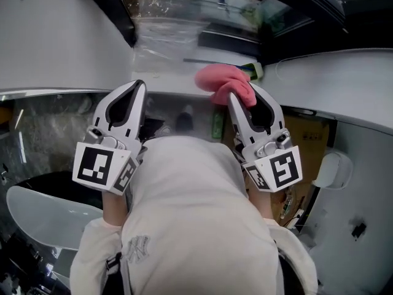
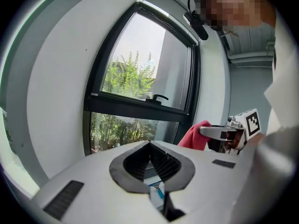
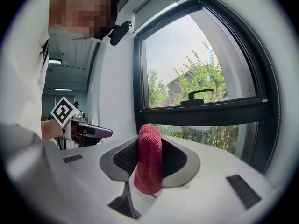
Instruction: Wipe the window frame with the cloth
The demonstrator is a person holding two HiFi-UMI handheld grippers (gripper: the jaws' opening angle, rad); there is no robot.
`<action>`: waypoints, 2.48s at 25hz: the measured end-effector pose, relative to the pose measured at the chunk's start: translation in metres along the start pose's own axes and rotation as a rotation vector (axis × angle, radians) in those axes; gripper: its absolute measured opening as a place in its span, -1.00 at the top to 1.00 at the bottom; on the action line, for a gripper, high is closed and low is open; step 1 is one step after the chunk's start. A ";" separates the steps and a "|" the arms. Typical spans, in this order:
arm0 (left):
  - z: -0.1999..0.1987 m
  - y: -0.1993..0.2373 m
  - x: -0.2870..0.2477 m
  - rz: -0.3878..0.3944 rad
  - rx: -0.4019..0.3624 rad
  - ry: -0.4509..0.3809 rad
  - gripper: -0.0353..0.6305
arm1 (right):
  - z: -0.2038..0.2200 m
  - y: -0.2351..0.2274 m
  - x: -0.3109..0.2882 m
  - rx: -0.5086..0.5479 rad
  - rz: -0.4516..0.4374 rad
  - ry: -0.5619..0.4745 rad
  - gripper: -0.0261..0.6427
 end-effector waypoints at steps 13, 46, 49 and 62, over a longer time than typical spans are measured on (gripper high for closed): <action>-0.019 -0.029 -0.049 -0.062 -0.054 -0.023 0.87 | -0.005 -0.071 0.010 -0.011 -0.006 -0.047 0.55; -0.095 0.036 -0.134 -0.165 -0.210 -0.182 0.87 | -0.237 -0.013 -0.178 0.345 -0.446 -0.416 0.56; -0.095 0.044 -0.134 -0.173 -0.196 -0.186 0.87 | -0.280 0.014 -0.205 0.394 -0.493 -0.481 0.56; -0.092 0.049 -0.140 -0.095 -0.142 -0.175 0.87 | -0.415 0.072 -0.310 0.318 -0.552 -0.624 0.56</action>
Point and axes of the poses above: the fingertips, and each gripper's own axes: x backward along the fingers, y to its left, z out of its underside, the point moved 5 cm from there along x, backward along the fingers, and after that the axes turned 9 degrees about -x, right-handed, at the moved point
